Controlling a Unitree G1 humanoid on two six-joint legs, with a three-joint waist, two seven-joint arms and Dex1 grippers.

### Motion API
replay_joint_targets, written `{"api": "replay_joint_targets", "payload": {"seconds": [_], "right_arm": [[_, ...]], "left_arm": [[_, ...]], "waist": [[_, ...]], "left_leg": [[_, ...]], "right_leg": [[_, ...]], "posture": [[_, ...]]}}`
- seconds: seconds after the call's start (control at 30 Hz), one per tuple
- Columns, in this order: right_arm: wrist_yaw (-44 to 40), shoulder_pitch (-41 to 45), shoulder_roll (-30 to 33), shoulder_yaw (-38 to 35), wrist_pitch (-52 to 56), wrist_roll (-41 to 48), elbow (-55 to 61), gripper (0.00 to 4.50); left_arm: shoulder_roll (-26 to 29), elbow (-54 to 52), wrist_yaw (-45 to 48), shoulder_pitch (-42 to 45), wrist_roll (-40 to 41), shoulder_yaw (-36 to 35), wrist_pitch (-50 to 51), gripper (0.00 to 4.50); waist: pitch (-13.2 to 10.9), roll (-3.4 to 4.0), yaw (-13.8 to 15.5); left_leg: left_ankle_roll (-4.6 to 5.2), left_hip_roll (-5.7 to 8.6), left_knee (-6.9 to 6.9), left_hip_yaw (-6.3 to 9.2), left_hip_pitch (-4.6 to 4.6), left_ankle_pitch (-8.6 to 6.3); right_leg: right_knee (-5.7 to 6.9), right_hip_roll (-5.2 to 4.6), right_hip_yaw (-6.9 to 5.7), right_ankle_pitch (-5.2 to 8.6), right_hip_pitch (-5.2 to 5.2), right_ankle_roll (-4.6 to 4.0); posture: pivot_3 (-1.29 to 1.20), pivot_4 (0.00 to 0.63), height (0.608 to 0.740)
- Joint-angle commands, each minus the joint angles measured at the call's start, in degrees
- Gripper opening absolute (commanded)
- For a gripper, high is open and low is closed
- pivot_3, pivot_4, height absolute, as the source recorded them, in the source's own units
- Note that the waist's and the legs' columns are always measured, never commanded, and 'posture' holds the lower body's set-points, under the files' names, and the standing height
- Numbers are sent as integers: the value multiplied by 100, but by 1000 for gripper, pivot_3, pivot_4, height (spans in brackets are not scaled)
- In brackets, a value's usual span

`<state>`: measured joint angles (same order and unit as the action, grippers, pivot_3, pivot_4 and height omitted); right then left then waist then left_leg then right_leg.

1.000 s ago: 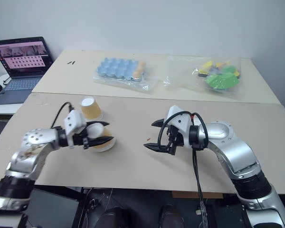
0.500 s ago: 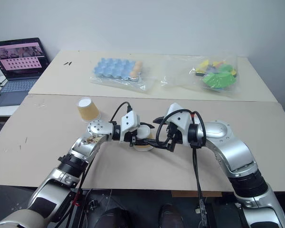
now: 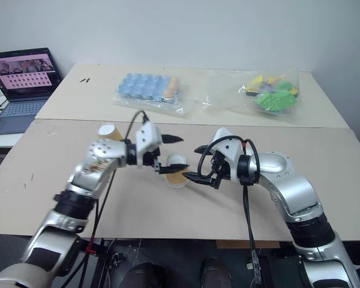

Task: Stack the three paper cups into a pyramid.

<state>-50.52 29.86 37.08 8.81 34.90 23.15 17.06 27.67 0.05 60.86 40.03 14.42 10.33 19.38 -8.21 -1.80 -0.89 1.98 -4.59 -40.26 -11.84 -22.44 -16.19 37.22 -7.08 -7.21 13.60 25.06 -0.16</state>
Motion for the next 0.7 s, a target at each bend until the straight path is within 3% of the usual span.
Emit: {"api": "replay_joint_targets", "payload": {"seconds": [0.03, 0.13, 0.23, 0.4, 0.57, 0.7], "right_arm": [[-27, 168, -58, -91, -222, -71, -71, 4500], [-49, 183, -95, -73, -297, -134, -219, 4500], [-68, 187, -128, -60, -315, -158, -251, 4500], [-141, 202, -169, -72, -300, -157, -274, 4500], [-234, 190, -133, -97, -256, -132, -232, 4500], [-266, 165, -57, -161, -202, -111, -169, 4500]], "left_arm": [[660, -1460, 107, -322, 1023, -748, 1303, 4441], [986, -2295, -611, -892, 1850, -1802, 2507, 4441], [605, -2302, -1987, -1241, 1687, -2603, 2770, 4441], [230, -1732, -4131, -1947, -57, -2628, 1980, 4441], [-53, -1534, -4416, -2405, -415, -2242, 1616, 4441], [-200, -707, -4305, -2153, -479, -1998, 1252, 4441]], "waist": [[0, 1, -17], [-1, 2, -10], [-1, 2, 34], [-1, 2, 67], [-2, 2, 93], [-1, 2, 135]], "left_leg": [[0, -1, 2, 0, 2, 0], [0, -4, 4, 0, 6, 0], [0, -8, 0, 4, 10, 0], [0, 11, -3, 29, 39, -1], [0, 9, 7, 33, 26, -2], [0, 13, 3, 34, 22, -2]], "right_leg": [[0, 0, 1, 0, 0, 0], [1, 1, 6, 1, -1, 1], [2, -1, 8, 1, -7, 1], [-4, 0, 0, 0, -58, 1], [-12, 0, -13, 0, -49, 0], [-12, -3, -18, 0, -48, 0]], "posture": [[0, 150, 733], [0, 150, 733], [0, 150, 733], [0, 150, 733], [0, 150, 733], [0, 150, 733]]}}
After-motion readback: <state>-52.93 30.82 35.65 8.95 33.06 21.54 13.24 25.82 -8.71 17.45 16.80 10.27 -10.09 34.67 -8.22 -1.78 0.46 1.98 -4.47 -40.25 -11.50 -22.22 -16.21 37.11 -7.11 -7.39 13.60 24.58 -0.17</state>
